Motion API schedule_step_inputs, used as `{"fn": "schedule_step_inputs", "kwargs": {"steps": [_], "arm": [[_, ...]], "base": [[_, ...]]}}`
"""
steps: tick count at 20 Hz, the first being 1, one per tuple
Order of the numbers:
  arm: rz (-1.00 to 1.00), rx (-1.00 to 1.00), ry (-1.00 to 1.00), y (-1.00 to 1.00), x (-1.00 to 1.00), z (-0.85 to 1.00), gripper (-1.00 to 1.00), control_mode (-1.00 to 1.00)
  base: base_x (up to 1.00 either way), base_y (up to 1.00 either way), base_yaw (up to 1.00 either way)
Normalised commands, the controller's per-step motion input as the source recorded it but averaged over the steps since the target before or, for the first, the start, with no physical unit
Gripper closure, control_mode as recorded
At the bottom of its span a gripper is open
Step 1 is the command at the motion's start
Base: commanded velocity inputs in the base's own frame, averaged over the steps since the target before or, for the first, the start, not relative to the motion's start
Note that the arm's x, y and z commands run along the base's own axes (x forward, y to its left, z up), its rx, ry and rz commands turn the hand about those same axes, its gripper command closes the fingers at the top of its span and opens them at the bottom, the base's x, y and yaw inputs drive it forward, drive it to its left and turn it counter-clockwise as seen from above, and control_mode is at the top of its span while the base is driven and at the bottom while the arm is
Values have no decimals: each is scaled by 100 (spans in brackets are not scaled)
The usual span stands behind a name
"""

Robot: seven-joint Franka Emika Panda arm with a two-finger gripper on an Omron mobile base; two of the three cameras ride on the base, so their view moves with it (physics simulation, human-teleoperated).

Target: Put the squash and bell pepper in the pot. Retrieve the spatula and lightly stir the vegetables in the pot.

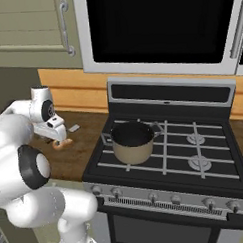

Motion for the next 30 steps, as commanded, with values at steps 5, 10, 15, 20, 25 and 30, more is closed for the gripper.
{"fn": "schedule_step_inputs", "kwargs": {"steps": [5, 10, 15, 20, 25, 30], "arm": [[-2, 0, 9, 35, 56, -43, -100, -100], [-4, 0, 2, 23, 53, -41, -100, -100], [-6, -2, 0, 7, 38, -38, -100, -100], [-10, -7, 0, 0, 8, -28, -100, -100], [-6, -4, 0, 0, 17, -24, -100, -100], [-1, 0, -6, 0, 29, -24, -100, -100]], "base": [[0, 0, 0], [0, 0, 0], [0, 0, 0], [0, 0, 0], [0, 0, 0], [0, 0, 0]]}}
